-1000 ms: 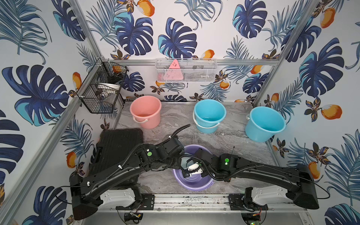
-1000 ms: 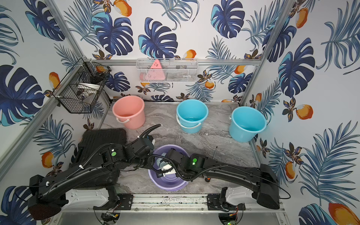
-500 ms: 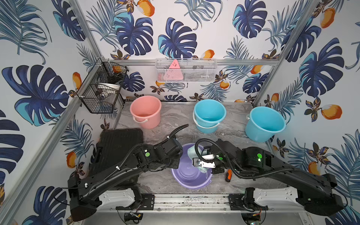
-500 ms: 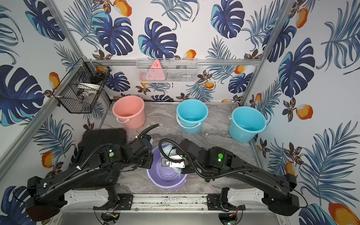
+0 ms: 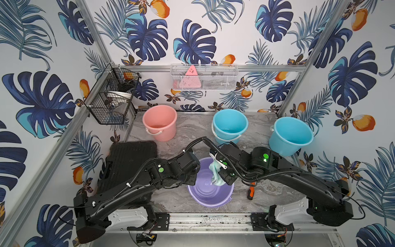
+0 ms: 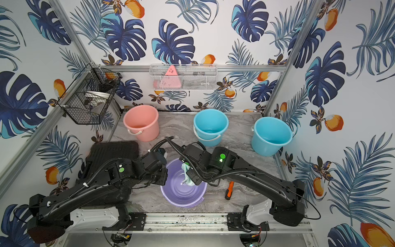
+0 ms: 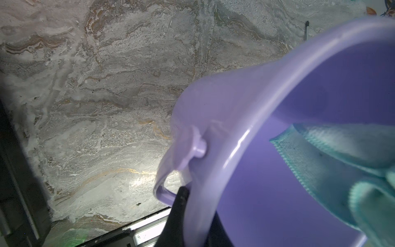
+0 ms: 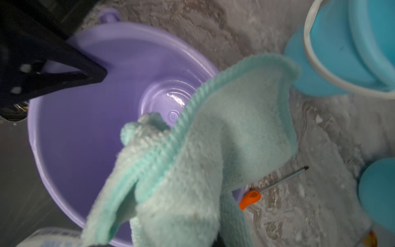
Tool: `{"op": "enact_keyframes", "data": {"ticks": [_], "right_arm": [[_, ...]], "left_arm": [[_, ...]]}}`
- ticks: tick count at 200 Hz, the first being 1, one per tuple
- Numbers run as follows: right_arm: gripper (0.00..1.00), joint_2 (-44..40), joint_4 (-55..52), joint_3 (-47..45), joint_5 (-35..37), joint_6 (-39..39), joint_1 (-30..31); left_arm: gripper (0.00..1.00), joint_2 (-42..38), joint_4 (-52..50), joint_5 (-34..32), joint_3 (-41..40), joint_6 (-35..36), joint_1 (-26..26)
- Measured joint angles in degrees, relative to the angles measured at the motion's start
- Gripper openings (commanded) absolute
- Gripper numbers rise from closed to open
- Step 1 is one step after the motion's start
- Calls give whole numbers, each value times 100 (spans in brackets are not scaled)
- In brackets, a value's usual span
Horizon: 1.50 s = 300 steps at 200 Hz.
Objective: Wipe the inside of the bucket with a cloth
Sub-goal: Wipe the dirt from the bucket.
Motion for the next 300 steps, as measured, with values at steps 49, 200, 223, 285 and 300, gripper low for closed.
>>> {"op": "enact_keyframes", "data": {"ticks": [49, 200, 223, 285, 300], "right_arm": [[0, 376, -538, 79, -977, 1141, -122], [0, 1233, 1397, -1755, -776, 1908, -85], [0, 1340, 2004, -2092, -564, 1945, -79], [0, 1405, 3263, -2647, -562, 2094, -79], [0, 1270, 3161, -2621, -560, 2151, -81]], "left_arm": [[0, -46, -13, -11, -17, -4, 0], [0, 72, 70, -96, -46, -210, 15], [0, 76, 68, -133, -48, -210, 15], [0, 42, 98, -162, -155, -275, 17], [0, 11, 192, -151, -168, -273, 17]]}}
